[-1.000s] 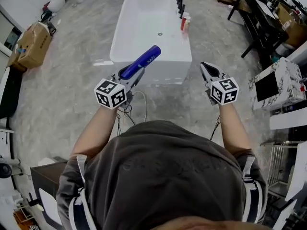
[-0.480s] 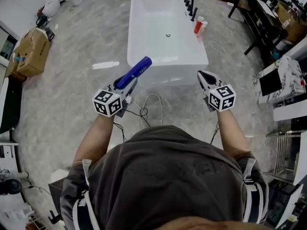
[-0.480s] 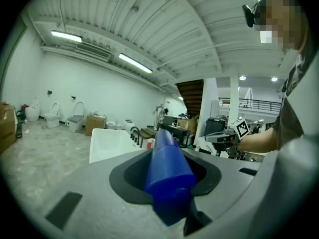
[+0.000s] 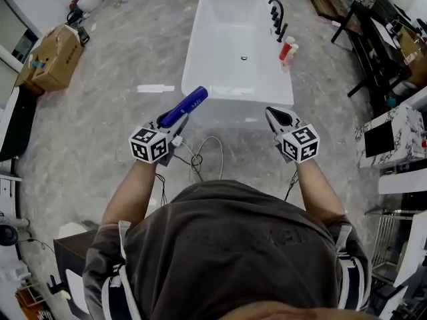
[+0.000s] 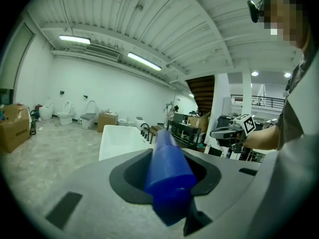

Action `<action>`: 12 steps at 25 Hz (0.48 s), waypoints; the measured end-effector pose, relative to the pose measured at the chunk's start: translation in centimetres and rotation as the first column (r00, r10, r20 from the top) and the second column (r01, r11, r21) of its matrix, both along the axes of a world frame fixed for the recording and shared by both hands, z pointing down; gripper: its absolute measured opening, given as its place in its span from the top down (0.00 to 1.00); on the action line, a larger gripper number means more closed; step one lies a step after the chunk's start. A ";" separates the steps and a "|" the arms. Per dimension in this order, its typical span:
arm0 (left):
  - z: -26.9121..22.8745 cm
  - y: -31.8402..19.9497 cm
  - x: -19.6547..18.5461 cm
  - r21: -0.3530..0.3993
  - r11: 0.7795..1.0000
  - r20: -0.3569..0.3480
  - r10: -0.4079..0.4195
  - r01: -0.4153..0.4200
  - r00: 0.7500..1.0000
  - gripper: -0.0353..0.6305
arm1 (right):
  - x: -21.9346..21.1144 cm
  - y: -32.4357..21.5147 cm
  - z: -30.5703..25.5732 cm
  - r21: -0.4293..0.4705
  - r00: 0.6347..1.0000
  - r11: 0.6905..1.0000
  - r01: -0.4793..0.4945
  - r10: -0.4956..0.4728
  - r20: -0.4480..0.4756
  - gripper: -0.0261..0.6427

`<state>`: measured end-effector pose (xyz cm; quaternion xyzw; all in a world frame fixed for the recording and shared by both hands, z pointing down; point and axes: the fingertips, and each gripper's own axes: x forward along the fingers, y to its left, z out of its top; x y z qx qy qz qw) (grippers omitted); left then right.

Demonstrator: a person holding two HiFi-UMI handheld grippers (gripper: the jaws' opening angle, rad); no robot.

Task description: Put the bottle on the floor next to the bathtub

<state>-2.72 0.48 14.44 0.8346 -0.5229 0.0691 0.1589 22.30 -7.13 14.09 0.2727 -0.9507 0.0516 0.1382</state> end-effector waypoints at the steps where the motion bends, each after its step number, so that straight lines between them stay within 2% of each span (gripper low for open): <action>1: 0.3 -0.2 -0.2 -0.006 1.000 -0.003 -0.011 0.011 1.000 0.74 | -0.3 -0.2 0.0 0.008 1.000 1.000 0.010 -0.010 -0.007 0.97; 3: 0.9 -0.5 -0.6 -0.022 1.000 0.002 -0.022 0.022 1.000 0.74 | -1.0 -0.4 0.2 0.015 1.000 1.000 0.023 -0.023 -0.016 0.97; 5: 1.8 -0.5 -1.0 -0.043 0.999 0.036 -0.009 0.010 0.999 0.74 | -1.9 -0.3 0.7 0.014 0.999 1.000 0.028 -0.028 -0.020 0.97; 8: 3.2 -0.8 -2.6 -0.071 0.997 0.114 0.038 -0.030 0.993 0.74 | -3.7 0.0 1.1 0.016 0.999 1.000 0.022 -0.022 -0.032 0.97; 12: 5.3 -1.9 -6.2 -0.103 0.990 0.202 0.119 -0.100 0.972 0.74 | -6.9 0.1 1.8 0.030 0.998 0.999 -0.011 0.013 -0.069 0.97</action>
